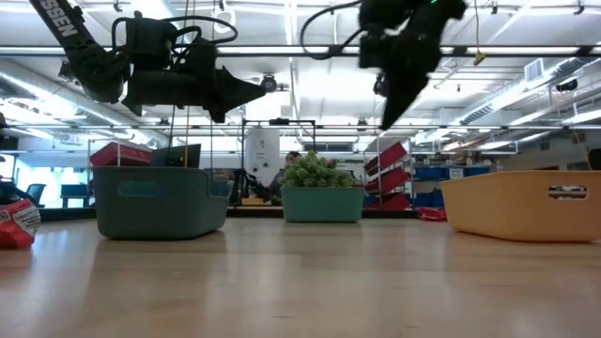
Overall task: Sort candy
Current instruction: Put the orange chocolate into the green bin
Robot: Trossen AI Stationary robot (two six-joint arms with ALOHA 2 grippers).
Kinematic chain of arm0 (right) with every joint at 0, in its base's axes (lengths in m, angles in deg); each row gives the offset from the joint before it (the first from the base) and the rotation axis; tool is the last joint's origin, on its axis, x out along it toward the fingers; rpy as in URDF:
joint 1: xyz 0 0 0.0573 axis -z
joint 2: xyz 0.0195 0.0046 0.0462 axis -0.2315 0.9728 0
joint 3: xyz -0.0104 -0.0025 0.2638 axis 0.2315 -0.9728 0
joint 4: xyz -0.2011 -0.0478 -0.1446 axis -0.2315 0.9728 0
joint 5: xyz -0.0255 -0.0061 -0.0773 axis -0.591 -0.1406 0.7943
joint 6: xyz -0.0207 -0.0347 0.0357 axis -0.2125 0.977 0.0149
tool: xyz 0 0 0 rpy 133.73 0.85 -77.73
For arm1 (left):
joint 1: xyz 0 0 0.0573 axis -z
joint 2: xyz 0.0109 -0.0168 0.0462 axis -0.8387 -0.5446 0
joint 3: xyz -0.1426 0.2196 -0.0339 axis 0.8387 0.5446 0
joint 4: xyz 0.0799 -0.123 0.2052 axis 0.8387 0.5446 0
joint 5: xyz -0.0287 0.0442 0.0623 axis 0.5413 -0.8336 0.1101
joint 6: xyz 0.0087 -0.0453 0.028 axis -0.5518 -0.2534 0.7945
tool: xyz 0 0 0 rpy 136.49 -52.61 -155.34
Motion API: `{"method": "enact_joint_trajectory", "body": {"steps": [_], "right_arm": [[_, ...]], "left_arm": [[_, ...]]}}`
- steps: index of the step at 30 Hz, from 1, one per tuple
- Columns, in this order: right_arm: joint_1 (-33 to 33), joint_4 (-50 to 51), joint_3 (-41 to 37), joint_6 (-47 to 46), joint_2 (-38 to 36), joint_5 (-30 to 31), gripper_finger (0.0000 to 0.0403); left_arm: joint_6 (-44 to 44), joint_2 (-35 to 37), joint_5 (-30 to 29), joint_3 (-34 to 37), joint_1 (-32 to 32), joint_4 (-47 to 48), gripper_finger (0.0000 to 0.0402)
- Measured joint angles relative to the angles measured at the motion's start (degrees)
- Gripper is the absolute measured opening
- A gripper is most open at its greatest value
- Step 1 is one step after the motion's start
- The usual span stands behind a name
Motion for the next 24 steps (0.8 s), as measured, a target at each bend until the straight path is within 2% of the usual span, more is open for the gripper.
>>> {"method": "enact_joint_trajectory", "body": {"steps": [3, 8, 16, 20, 24], "right_arm": [[-3.29, 2.32, -3.45, -7.42, -3.61, 0.00, 0.0016], [-9.88, 4.47, -10.68, -19.94, -9.66, -0.71, 0.0003], [-23.89, 3.74, -19.27, -38.99, -19.60, -4.98, 0.0009], [-31.86, 1.42, -22.56, -48.55, -22.10, -5.01, 0.0020], [-39.01, -5.69, -25.53, -53.44, -22.03, -5.04, 0.0042]], "left_arm": [[0.00, 0.00, 0.00, 0.00, 0.00, -0.04, 0.0005], [0.00, 0.00, 0.00, 0.00, 0.00, -0.09, 0.0005], [-0.16, 0.00, 0.00, 0.00, 0.00, -0.07, 0.0005], [-0.07, 0.00, 0.00, 0.00, 0.00, -0.10, 0.0005], [0.09, 0.00, 0.00, -0.02, 0.00, -0.31, 0.0005]]}}
